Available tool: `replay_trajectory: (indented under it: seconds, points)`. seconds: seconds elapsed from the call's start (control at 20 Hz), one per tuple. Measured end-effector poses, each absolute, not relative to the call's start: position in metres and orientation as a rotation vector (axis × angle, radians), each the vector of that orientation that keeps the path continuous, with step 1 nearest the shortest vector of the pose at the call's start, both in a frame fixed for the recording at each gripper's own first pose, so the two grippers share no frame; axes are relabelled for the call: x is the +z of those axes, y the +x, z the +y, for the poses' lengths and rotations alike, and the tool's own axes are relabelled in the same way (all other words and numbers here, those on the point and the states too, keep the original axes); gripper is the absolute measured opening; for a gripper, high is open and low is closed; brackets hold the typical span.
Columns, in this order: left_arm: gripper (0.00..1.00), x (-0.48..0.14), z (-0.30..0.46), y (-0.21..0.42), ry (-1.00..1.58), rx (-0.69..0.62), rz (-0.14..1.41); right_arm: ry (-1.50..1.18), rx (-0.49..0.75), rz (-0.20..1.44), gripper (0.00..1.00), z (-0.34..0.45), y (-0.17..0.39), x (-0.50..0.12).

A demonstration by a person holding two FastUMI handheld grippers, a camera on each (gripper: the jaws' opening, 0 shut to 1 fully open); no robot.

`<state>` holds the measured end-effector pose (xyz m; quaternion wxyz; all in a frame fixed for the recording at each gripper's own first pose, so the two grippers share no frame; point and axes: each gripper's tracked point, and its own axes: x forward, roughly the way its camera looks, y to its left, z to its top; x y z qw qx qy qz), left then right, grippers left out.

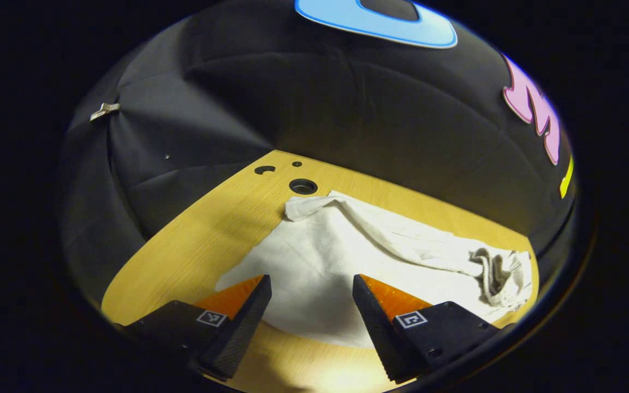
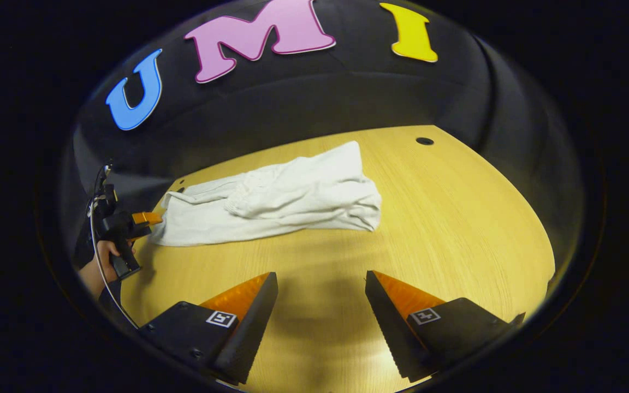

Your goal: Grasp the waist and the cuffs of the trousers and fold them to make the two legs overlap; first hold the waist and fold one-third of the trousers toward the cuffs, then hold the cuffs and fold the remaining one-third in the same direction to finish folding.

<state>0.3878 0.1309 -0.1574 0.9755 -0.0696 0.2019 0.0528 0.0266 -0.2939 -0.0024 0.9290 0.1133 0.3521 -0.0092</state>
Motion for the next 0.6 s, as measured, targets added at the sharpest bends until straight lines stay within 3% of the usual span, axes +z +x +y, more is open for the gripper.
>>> replay_trajectory:
  seconds: [0.25,0.4,0.55,0.6]
  points:
    - [0.98,-0.183,0.132,0.398,-0.025,0.12,0.494,0.241,-0.099,0.725,0.99,-0.32,0.0,-0.003]
    - [0.97,-0.184,0.125,0.4,-0.002,0.115,0.502,0.243,-0.078,0.744,0.99,-0.313,-0.004,-0.006]
    - [0.9,-0.187,0.117,0.401,0.025,0.078,0.519,0.236,-0.039,0.759,0.99,-0.302,-0.01,-0.01]
    - [0.81,-0.186,0.109,0.403,0.04,0.042,0.52,0.237,-0.026,0.764,0.99,-0.296,-0.013,-0.011]
